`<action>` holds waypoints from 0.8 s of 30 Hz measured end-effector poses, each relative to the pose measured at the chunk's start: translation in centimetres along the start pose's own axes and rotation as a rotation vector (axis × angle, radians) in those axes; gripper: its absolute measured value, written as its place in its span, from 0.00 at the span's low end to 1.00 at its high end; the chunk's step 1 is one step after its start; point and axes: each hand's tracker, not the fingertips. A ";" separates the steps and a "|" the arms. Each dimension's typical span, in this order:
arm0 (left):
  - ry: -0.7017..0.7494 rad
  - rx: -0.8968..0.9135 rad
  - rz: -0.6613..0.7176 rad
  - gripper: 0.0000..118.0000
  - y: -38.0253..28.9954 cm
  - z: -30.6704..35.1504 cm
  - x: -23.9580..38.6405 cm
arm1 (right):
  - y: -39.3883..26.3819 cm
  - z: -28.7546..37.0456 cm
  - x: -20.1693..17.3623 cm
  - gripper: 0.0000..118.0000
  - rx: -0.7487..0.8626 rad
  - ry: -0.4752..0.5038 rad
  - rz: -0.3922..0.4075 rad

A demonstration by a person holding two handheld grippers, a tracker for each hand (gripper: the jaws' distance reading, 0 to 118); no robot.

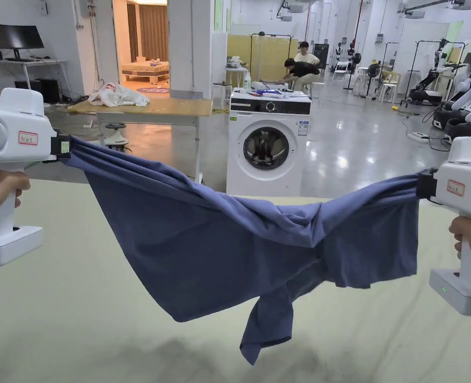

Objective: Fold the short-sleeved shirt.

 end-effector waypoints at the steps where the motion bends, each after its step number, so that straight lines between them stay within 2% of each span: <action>1: 0.007 0.002 -0.002 0.00 0.5 -0.3 0.0 | 0.6 -0.7 -0.1 0.03 0.004 -0.001 0.001; 6: 0.044 0.018 -0.007 0.00 2.0 -1.8 -0.1 | 2.3 -2.8 -1.4 0.03 0.048 0.002 0.041; 8: 0.056 0.017 -0.006 0.00 2.1 -2.5 -0.2 | 2.6 -3.6 -2.2 0.03 0.059 -0.029 0.109; 14: 0.087 0.015 -0.057 0.00 0.7 -4.5 0.0 | 0.8 -5.8 -2.5 0.03 0.046 -0.033 0.083; 19: 0.085 -0.016 -0.034 0.00 -3.8 -5.0 0.3 | -3.7 -6.4 -2.4 0.03 -0.001 -0.008 0.087; 24: 0.065 -0.078 -0.018 0.00 -12.2 -3.2 0.5 | -10.8 -4.9 -1.9 0.03 -0.058 -0.004 0.089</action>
